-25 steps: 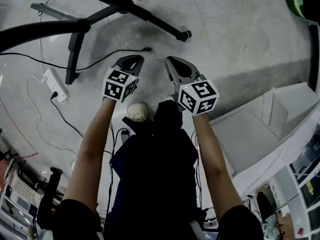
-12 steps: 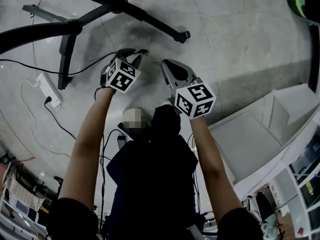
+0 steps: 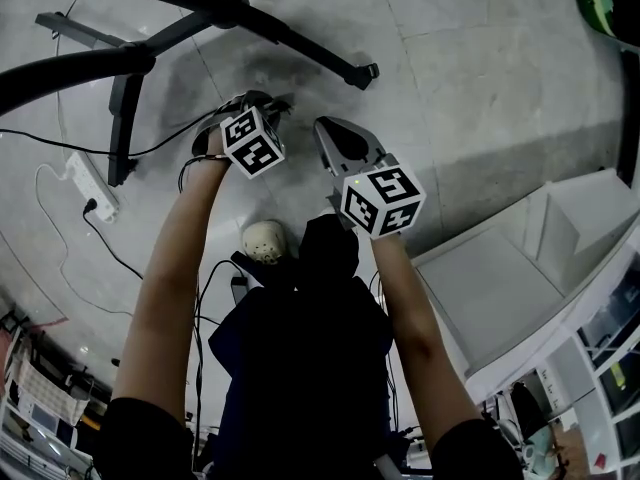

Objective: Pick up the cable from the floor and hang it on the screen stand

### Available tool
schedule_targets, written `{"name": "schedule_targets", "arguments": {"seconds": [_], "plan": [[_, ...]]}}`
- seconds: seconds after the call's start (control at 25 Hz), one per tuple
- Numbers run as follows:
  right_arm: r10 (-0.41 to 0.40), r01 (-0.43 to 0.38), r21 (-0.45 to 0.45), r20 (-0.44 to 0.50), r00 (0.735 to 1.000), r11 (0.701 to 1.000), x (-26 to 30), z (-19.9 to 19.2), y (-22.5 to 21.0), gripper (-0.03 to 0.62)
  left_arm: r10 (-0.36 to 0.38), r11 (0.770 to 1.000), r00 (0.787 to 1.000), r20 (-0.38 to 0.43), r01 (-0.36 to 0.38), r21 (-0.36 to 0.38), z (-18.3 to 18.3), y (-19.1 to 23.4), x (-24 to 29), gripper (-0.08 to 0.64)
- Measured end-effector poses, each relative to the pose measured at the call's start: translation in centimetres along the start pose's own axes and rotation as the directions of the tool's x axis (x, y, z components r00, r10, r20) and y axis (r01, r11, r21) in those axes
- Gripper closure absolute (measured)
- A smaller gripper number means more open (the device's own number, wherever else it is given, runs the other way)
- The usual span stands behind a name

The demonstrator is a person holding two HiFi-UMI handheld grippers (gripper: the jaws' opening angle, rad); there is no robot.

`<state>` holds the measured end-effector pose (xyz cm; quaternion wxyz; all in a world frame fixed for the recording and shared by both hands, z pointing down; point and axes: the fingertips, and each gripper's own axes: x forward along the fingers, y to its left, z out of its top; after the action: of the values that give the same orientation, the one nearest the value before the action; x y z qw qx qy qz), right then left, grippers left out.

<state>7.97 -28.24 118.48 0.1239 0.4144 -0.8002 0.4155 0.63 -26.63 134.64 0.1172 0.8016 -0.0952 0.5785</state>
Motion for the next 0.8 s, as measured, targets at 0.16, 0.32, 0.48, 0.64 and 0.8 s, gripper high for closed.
{"name": "schedule_targets", "arguments": {"seconds": [0.16,0.32,0.48,0.64,0.8], "plan": [[0.003,-0.003,0.008,0.017,1.000,1.000,-0.2,0.4,-0.1,0.568,0.015,0.997,0.997,-0.079,-0.009,0.074,-1.4,-0.2,1.9,0.443],[-0.012,0.011,0.018,0.029,1.000,1.000,-0.6,0.6,-0.9,0.568,0.020,0.996,0.996,-0.085,-0.013,0.085,-1.1,-0.2,2.1,0.436],[-0.026,0.024,0.043,0.037,0.999,0.999,-0.7,0.4,-1.2,0.568,0.048,0.993,0.995,-0.090,-0.038,0.109,-1.0,-0.2,2.1,0.437],[-0.024,0.023,0.051,0.034,0.999,0.998,-0.7,0.0,-0.6,0.568,0.075,0.995,0.993,-0.086,-0.068,0.071,-1.1,-0.4,2.2,0.505],[-0.019,0.018,0.054,0.027,0.999,0.998,-0.5,-0.4,-0.1,0.568,0.061,0.994,0.998,-0.018,-0.063,-0.089,-0.2,0.0,1.6,0.514]]}}
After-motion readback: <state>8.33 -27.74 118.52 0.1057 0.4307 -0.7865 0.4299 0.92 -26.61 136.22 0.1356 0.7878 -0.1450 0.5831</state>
